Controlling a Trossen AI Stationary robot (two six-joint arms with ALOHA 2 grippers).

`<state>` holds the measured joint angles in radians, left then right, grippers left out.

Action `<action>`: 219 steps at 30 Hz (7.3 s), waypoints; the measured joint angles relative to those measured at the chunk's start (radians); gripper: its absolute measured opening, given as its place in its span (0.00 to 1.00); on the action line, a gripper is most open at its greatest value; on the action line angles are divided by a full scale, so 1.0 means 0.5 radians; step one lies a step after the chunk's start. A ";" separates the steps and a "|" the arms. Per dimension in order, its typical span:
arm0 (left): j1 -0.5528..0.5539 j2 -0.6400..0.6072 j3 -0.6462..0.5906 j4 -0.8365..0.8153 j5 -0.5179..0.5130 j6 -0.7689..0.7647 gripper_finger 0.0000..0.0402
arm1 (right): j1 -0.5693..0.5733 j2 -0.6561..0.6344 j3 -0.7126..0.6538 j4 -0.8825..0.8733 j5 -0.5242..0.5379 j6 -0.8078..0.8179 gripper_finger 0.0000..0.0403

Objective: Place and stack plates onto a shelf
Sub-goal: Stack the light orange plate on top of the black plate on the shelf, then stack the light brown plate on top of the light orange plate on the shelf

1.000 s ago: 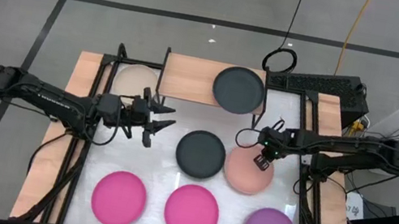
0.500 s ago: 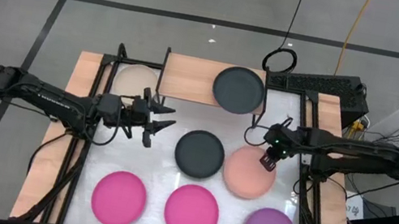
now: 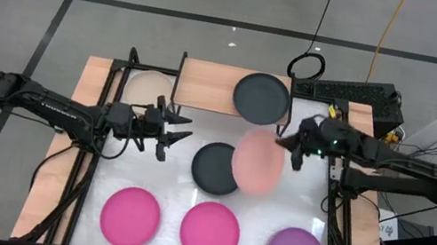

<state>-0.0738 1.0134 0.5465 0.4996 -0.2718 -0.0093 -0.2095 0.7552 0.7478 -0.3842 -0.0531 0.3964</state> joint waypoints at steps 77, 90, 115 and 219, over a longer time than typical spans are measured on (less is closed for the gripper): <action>0.122 0.194 0.293 -2.158 -0.861 -0.792 0.45 | -0.033 -0.093 0.368 0.447 -0.317 -0.919 0.35; 0.714 0.592 0.293 -2.387 -0.654 -0.373 0.45 | 0.205 0.091 0.366 0.503 -0.096 -1.138 0.35; 1.083 0.765 0.288 -2.268 -0.187 -0.089 0.45 | 0.205 0.080 0.366 0.483 -0.096 -1.131 0.35; 0.417 1.734 2.329 -1.866 0.076 1.153 0.22 | 0.307 -0.605 -0.235 0.597 -0.096 -0.891 0.35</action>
<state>0.1345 1.8805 1.7107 -0.4334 -0.2337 0.5673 -0.0563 0.4526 0.6304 -0.0856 -0.1013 -0.0490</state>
